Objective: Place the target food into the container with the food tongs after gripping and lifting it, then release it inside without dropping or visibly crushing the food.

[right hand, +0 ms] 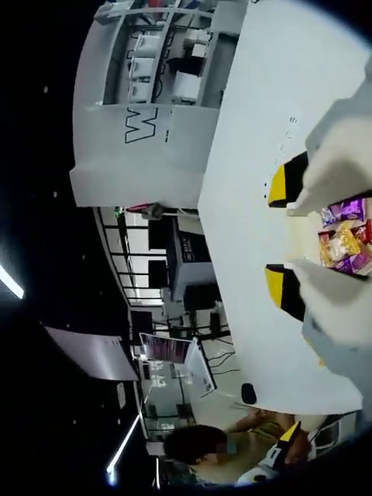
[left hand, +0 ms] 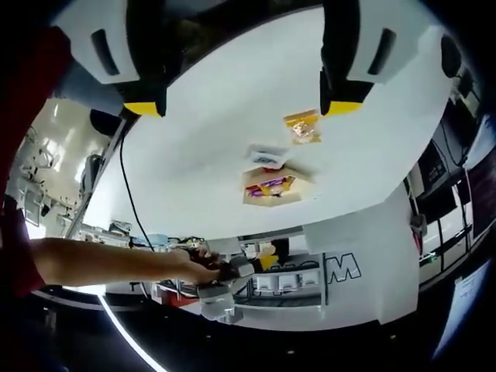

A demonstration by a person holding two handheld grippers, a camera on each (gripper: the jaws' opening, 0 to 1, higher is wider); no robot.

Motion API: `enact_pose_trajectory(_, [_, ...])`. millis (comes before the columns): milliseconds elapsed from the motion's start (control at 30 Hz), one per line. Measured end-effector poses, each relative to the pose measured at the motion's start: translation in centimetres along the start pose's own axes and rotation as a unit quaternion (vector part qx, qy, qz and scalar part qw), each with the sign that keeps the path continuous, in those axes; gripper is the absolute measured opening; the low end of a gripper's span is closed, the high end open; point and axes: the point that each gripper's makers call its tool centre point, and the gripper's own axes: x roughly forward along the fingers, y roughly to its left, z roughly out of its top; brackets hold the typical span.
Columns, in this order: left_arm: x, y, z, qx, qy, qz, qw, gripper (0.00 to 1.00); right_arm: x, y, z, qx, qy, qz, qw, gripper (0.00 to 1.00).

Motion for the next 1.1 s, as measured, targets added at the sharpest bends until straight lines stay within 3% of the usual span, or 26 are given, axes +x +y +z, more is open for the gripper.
enact_pose_trajectory(333, [0.4, -0.4, 0.3, 0.001, -0.004, -0.004, 1.0000, 0.80, -0.7, 0.0, -0.5, 0.008, 0.006, 0.008, 0.9999, 0.23])
enact_pose_trajectory(733, [0.2, -0.6, 0.1, 0.000, -0.006, -0.009, 0.9999, 0.79, -0.4, 2.5, -2.1, -0.005, 0.025, 0.035, 0.9991, 0.24])
enact_pose_trajectory(1100, [0.1, -0.6, 0.0, -0.002, -0.008, -0.010, 0.9999, 0.79, -0.2, 4.9, -3.2, -0.008, 0.023, 0.068, 0.9974, 0.24])
